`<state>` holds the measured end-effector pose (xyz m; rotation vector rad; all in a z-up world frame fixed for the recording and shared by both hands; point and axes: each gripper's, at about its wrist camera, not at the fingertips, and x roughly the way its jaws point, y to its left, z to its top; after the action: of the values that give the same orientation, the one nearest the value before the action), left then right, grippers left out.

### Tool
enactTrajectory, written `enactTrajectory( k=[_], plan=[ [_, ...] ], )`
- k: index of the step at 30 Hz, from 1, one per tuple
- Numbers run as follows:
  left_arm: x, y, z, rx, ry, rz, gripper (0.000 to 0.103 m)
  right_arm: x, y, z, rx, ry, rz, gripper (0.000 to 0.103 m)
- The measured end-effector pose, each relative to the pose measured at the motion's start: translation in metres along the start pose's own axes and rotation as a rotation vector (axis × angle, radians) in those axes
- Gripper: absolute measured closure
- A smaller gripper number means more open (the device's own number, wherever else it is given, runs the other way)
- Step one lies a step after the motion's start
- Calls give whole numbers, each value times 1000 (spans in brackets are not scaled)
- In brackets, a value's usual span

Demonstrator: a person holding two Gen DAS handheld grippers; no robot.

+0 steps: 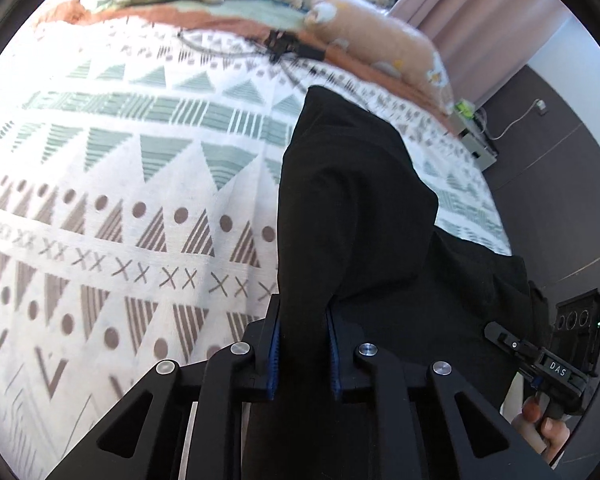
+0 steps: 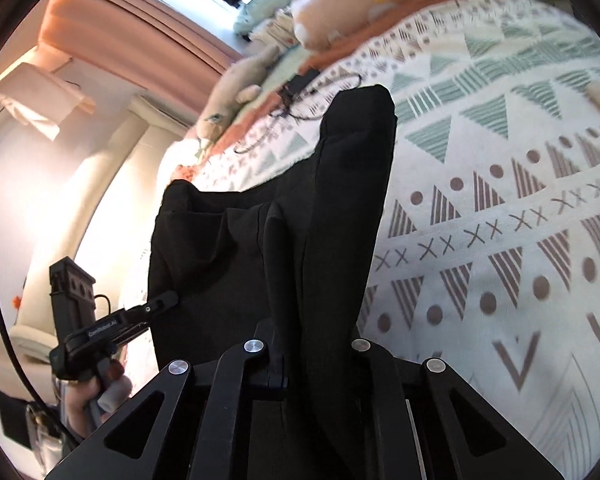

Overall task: Fold large clothes
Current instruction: 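Grasp the folded black jacket's end with both tools, then lift the folded jacket and carry it toward the clothes stack with both tools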

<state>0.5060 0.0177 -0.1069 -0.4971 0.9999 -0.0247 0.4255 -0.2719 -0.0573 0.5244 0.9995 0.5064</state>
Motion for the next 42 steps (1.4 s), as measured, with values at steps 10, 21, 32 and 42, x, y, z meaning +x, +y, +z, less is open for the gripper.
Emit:
enactTrajectory(
  k=[10,21,32,42],
  plan=[
    [-86,-22,-35,44,-128,-76,84,-74,51,-47,-99,-135,31,90],
    [-145,-45,-68,76,-194,-158,85,-142,87,-78,-191,-237,8,91],
    [-174,-110,-91,147,-215,-298,85,-243,82,-88,-212,-351,-94,91],
    [-176,-208,-104,247,-194,-396,85,-327,45,-78,-200,-443,-184,91]
  ],
)
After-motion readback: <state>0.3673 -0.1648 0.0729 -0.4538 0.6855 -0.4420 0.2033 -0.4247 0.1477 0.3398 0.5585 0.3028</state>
